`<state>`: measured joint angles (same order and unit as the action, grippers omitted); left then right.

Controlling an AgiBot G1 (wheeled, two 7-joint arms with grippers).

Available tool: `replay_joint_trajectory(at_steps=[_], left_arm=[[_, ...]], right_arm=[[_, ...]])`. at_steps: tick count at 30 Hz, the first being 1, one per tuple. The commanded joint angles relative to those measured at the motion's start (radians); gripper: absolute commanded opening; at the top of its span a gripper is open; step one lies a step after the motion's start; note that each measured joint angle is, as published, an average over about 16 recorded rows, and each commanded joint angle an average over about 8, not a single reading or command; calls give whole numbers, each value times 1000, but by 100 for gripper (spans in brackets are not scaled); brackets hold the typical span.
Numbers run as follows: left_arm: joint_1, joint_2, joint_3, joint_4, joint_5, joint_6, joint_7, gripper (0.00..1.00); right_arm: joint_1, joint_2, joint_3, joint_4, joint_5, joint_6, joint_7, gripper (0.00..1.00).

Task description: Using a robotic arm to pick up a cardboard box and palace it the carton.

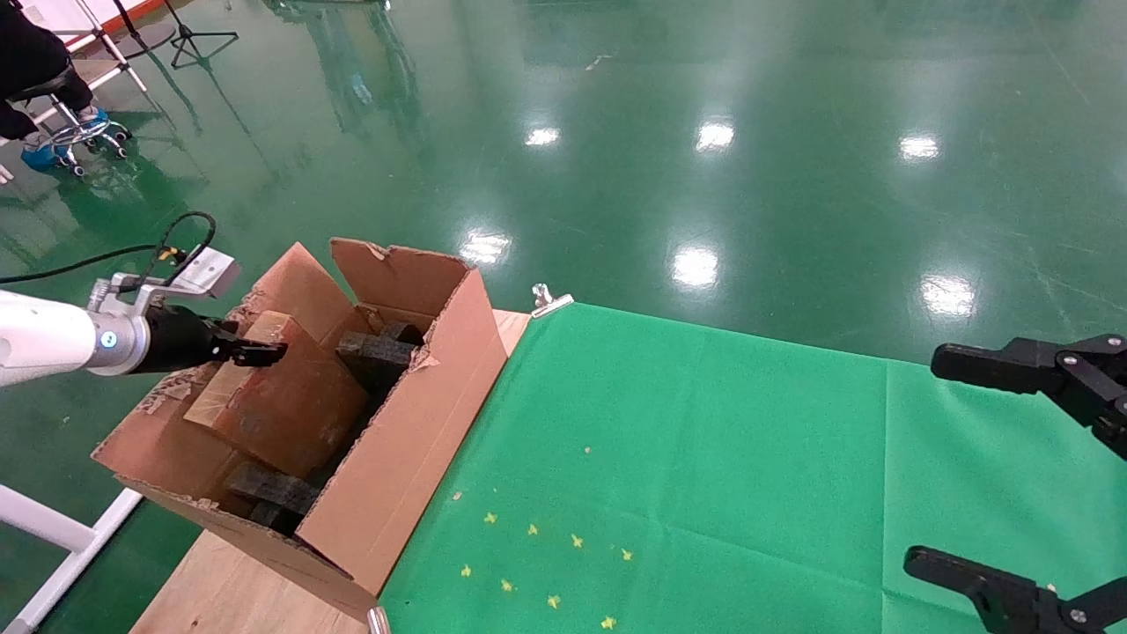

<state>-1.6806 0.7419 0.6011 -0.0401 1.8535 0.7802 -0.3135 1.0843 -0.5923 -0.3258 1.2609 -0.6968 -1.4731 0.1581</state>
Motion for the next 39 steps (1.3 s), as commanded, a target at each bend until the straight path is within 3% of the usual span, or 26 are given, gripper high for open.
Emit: replay_joint_trajectory(at_steps=[1, 7, 19, 27, 39], left_arm=[[0, -1, 0, -1, 0, 0, 0, 100], [-9, -2, -9, -9, -15, 32, 2, 100], [-115, -33, -54, -110, -87, 292, -36, 100], [-174, -50, -44, -195, -73, 367, -73, 100], [-104, -57, -66, -283, -159, 397, -54, 100]], right_arm=[[0, 0, 0, 0, 0, 0, 0, 100], [0, 0, 0, 0, 0, 0, 0, 100], [0, 0, 0, 0, 0, 0, 0, 100], [0, 0, 0, 0, 0, 0, 0, 100], [0, 0, 0, -1, 0, 0, 0, 100]])
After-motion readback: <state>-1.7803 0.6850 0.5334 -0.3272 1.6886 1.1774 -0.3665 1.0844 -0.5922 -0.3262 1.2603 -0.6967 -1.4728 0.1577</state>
